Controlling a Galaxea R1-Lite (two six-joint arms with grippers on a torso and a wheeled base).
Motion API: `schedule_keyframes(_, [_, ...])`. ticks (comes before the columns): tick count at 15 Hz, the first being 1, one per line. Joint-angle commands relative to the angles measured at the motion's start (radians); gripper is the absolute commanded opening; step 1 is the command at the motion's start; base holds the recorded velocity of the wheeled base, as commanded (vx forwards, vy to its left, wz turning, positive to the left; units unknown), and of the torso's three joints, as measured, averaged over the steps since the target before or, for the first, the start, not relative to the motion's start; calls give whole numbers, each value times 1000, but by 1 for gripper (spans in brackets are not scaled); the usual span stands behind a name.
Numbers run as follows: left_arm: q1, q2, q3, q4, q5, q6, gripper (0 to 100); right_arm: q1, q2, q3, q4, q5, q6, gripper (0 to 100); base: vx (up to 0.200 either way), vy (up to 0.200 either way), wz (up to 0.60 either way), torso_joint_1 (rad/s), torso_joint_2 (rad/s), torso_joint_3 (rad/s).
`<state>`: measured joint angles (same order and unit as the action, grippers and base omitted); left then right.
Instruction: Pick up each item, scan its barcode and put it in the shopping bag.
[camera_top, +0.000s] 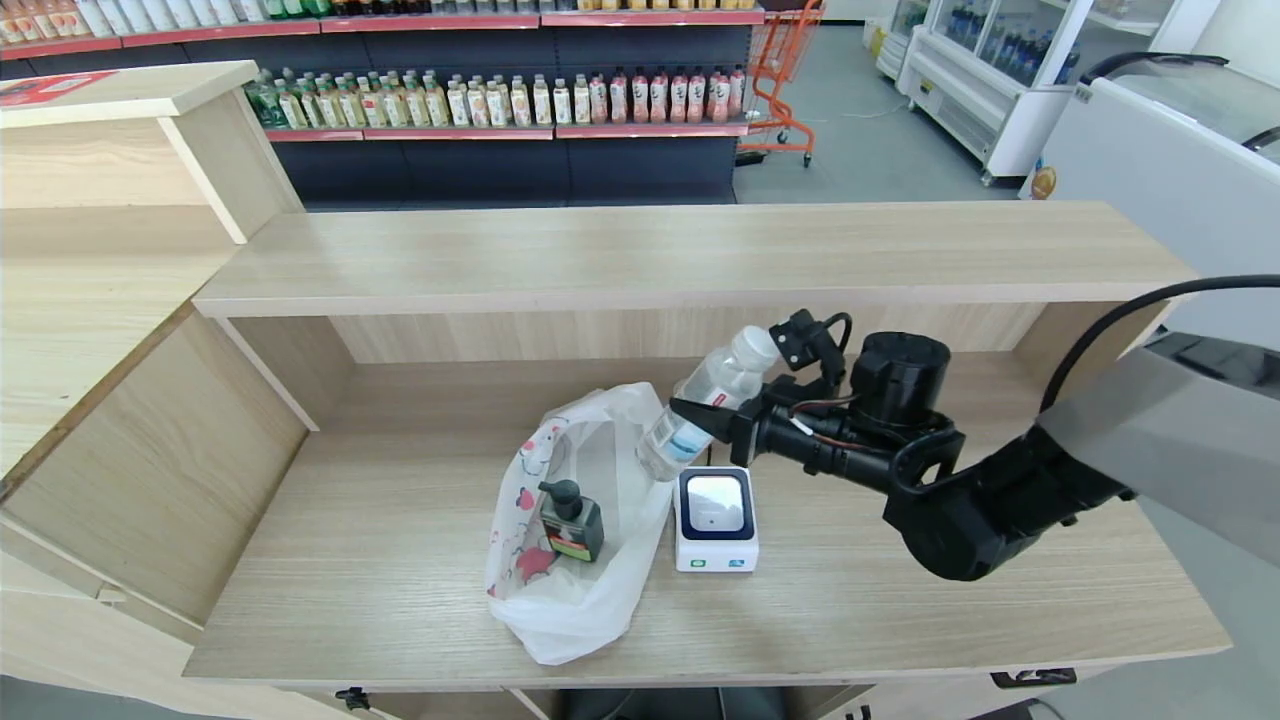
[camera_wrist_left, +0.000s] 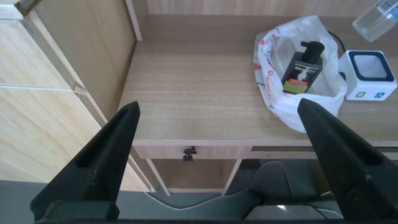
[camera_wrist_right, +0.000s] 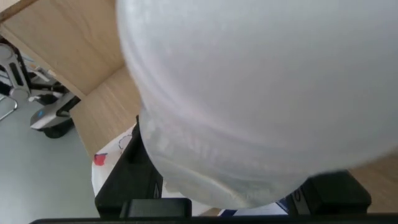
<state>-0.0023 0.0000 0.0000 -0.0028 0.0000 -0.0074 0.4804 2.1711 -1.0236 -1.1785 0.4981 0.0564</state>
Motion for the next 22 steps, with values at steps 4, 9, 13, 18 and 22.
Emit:
schedule_keyframes(4, [-1,2,0,1,0,0,100,9,161,-121,5,30,-3,0,0,0,0,0,0,0])
schedule_keyframes(9, [-1,2,0,0,0,0,100,46,288,-286,25,30,-1,0,0,0,0,0,0,0])
schedule_keyframes(13, [-1,2,0,1,0,0,100,58,348,-354,45,27,-13,0,0,0,0,0,0,0])
schedule_keyframes(18, [-1,2,0,1,0,0,100,58,412,-467,71,19,-52,0,0,0,0,0,0,0])
schedule_keyframes(22, [1,2,0,1,0,0,100,47,443,-489,68,19,-115,0,0,0,0,0,0,0])
